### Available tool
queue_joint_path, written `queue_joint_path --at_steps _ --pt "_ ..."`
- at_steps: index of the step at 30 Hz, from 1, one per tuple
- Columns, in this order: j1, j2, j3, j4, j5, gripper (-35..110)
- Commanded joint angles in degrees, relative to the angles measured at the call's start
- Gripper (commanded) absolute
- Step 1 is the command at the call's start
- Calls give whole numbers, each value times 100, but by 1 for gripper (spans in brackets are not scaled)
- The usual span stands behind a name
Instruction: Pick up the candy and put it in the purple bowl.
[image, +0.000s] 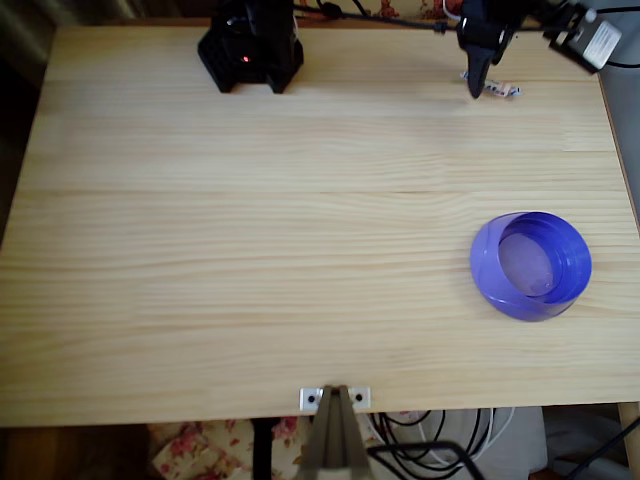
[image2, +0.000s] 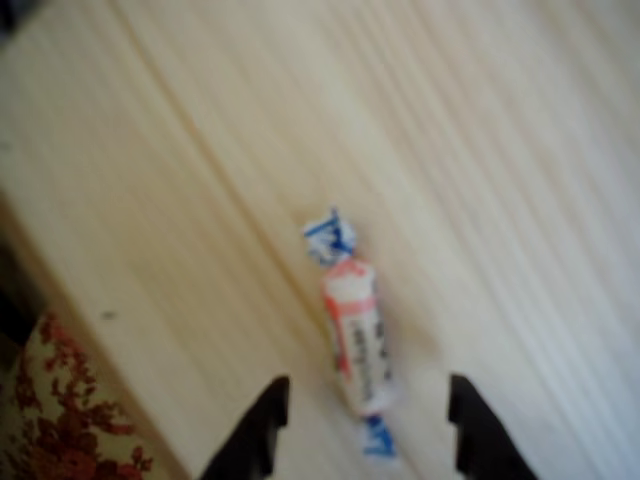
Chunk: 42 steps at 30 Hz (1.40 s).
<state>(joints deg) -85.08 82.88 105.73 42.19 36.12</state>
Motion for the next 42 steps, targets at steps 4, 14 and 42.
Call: queue_joint_path --at_steps 4,14,42 --pt "-141 62 -633 -290 114 25" --pt "-185 -167 -686 -343 193 18" --pt "413 343 -650 97 79 0"
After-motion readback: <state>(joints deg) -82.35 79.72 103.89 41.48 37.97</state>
